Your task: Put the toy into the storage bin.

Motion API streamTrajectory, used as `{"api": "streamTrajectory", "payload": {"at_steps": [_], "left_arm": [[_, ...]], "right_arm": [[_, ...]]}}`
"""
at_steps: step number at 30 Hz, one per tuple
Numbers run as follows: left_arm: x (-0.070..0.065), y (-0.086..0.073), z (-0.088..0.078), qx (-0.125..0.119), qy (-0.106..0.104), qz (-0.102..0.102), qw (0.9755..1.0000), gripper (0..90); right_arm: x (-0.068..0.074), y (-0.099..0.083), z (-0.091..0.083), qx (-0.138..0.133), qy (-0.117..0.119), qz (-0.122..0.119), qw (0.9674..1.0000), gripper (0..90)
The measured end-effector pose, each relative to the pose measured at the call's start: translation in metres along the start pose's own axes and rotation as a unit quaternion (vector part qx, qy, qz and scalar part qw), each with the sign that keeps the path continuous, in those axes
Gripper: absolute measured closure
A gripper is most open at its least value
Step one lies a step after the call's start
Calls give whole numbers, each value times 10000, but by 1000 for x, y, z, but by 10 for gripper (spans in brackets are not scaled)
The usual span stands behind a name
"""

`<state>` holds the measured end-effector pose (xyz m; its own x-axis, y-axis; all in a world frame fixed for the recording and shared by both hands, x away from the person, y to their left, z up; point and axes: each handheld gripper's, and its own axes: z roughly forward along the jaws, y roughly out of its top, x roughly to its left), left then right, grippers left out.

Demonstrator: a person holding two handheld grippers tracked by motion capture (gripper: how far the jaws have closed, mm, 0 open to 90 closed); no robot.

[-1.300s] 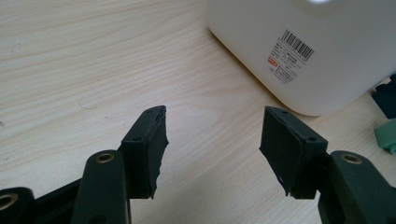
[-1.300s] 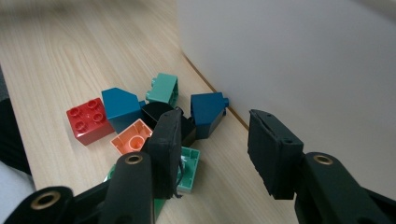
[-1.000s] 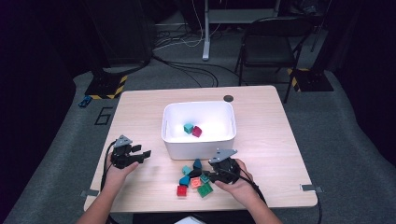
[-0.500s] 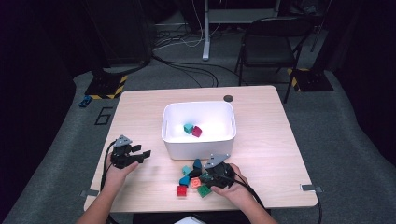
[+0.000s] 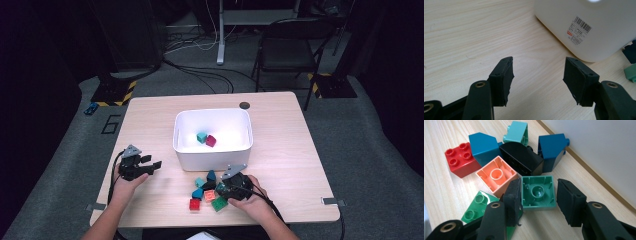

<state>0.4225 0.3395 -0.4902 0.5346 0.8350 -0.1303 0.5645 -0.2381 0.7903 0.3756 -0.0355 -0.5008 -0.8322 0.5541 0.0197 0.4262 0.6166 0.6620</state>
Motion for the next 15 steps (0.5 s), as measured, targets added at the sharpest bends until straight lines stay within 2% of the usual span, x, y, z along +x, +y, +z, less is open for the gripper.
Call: {"api": "streamTrajectory", "payload": {"at_steps": [6,15], "left_arm": [[0,0,0,-22,6,-6,10000,404],[0,0,0,-14,-2,-3,10000,404]], "right_arm": [[-2,0,1,45,-7,-7,10000,578],[-3,3,-8,-6,3,-4,10000,583]]}}
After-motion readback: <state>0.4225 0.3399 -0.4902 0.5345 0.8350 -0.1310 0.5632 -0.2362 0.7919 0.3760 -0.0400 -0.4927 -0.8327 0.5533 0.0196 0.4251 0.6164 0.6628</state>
